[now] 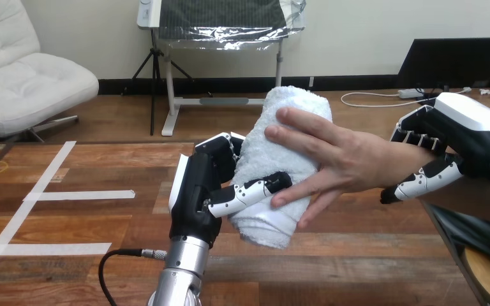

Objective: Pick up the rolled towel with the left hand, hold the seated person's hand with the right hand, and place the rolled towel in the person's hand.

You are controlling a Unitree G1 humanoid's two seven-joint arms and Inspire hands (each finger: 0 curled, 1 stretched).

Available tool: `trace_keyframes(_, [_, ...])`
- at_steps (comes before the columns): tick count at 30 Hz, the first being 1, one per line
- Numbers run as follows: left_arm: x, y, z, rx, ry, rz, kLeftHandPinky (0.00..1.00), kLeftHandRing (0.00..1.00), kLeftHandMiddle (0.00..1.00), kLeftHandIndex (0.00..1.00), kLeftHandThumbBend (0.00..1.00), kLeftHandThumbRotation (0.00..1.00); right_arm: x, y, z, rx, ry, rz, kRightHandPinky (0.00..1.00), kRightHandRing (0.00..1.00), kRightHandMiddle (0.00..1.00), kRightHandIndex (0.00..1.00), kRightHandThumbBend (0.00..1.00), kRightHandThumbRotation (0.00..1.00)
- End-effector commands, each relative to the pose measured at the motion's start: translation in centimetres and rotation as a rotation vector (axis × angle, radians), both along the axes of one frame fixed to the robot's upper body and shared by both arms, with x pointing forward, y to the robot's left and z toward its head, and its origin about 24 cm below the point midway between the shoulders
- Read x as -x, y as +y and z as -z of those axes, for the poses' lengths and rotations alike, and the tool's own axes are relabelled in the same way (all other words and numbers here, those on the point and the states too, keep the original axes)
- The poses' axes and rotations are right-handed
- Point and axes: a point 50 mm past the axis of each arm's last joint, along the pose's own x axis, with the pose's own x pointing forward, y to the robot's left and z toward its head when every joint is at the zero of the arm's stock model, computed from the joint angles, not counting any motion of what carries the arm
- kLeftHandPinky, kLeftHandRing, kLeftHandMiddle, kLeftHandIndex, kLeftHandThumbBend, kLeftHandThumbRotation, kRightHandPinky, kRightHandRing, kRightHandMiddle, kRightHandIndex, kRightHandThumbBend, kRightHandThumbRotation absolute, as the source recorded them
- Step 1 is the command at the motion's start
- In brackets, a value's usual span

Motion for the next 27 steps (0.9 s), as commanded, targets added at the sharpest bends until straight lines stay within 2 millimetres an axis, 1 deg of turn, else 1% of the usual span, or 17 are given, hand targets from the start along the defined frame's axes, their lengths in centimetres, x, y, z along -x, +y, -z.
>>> trace_keyframes(1, [0.5, -7.6, -4.1, 0.189, -0.127, 0.185, 0.32, 0.39, 0.44, 0.46, 0.64, 0.0, -0.3, 1.3, -0.6, -0.057, 0.002, -0.068, 0.41, 0.47, 0.51, 0.54, 0.92, 0.28])
trace_keyframes(4, [0.6, -7.5, -4.1, 0.182, -0.126, 0.199, 0.35, 0.42, 0.48, 0.5, 0.62, 0.09, -0.1, 1.3, -0.6, -0.044, 0.012, -0.082, 0.44, 0.5, 0.55, 0.58, 0.94, 0.32])
trace_keyframes(7, [0.6, -7.4, -4.0, 0.181, -0.12, 0.203, 0.38, 0.47, 0.53, 0.56, 0.61, 0.24, 0.1, 1.2, -0.6, -0.035, 0.019, -0.096, 0.46, 0.53, 0.59, 0.62, 0.97, 0.38])
trace_keyframes(8, [0.6, -7.3, -4.0, 0.179, -0.119, 0.202, 0.41, 0.5, 0.57, 0.59, 0.62, 0.35, 0.2, 1.2, -0.7, -0.034, 0.021, -0.099, 0.47, 0.56, 0.61, 0.65, 0.98, 0.43])
trace_keyframes(14, [0.6, -6.9, -3.9, 0.176, -0.118, 0.199, 0.48, 0.58, 0.64, 0.67, 0.62, 0.57, 0.5, 1.1, -0.7, -0.026, 0.043, -0.108, 0.51, 0.61, 0.67, 0.72, 1.0, 0.52])
trace_keyframes(15, [0.7, -6.9, -3.9, 0.176, -0.118, 0.199, 0.49, 0.61, 0.66, 0.69, 0.62, 0.63, 0.5, 1.0, -0.7, -0.026, 0.046, -0.109, 0.52, 0.63, 0.69, 0.74, 1.0, 0.54])
trace_keyframes(16, [0.6, -6.8, -3.9, 0.175, -0.115, 0.197, 0.49, 0.61, 0.66, 0.69, 0.62, 0.63, 0.5, 1.0, -0.7, -0.026, 0.049, -0.111, 0.52, 0.63, 0.69, 0.74, 1.0, 0.54])
trace_keyframes(17, [0.6, -6.8, -3.8, 0.174, -0.113, 0.195, 0.52, 0.64, 0.69, 0.71, 0.62, 0.69, 0.6, 1.0, -0.7, -0.027, 0.051, -0.112, 0.53, 0.64, 0.71, 0.76, 1.0, 0.56])
trace_keyframes(22, [0.7, -6.4, -3.7, 0.174, -0.1, 0.184, 0.57, 0.68, 0.72, 0.73, 0.63, 0.8, 0.8, 0.9, -0.7, -0.028, 0.056, -0.117, 0.54, 0.66, 0.73, 0.79, 1.0, 0.6])
trace_keyframes(24, [0.7, -6.3, -3.7, 0.177, -0.096, 0.182, 0.6, 0.7, 0.73, 0.74, 0.66, 0.87, 0.9, 0.9, -0.7, -0.03, 0.057, -0.116, 0.55, 0.68, 0.74, 0.8, 1.0, 0.61])
trace_keyframes(25, [0.7, -6.2, -3.7, 0.178, -0.093, 0.182, 0.6, 0.7, 0.73, 0.74, 0.66, 0.87, 0.9, 0.9, -0.7, -0.033, 0.057, -0.116, 0.55, 0.68, 0.74, 0.8, 1.0, 0.61])
trace_keyframes(26, [0.7, -6.2, -3.6, 0.178, -0.091, 0.182, 0.62, 0.72, 0.74, 0.74, 0.68, 0.92, 1.0, 0.9, -0.7, -0.034, 0.057, -0.116, 0.55, 0.68, 0.74, 0.8, 1.0, 0.62])
trace_keyframes(27, [0.7, -6.2, -3.6, 0.179, -0.089, 0.183, 0.62, 0.72, 0.74, 0.75, 0.68, 0.93, 1.0, 0.9, -0.7, -0.036, 0.056, -0.117, 0.56, 0.69, 0.75, 0.8, 1.0, 0.63])
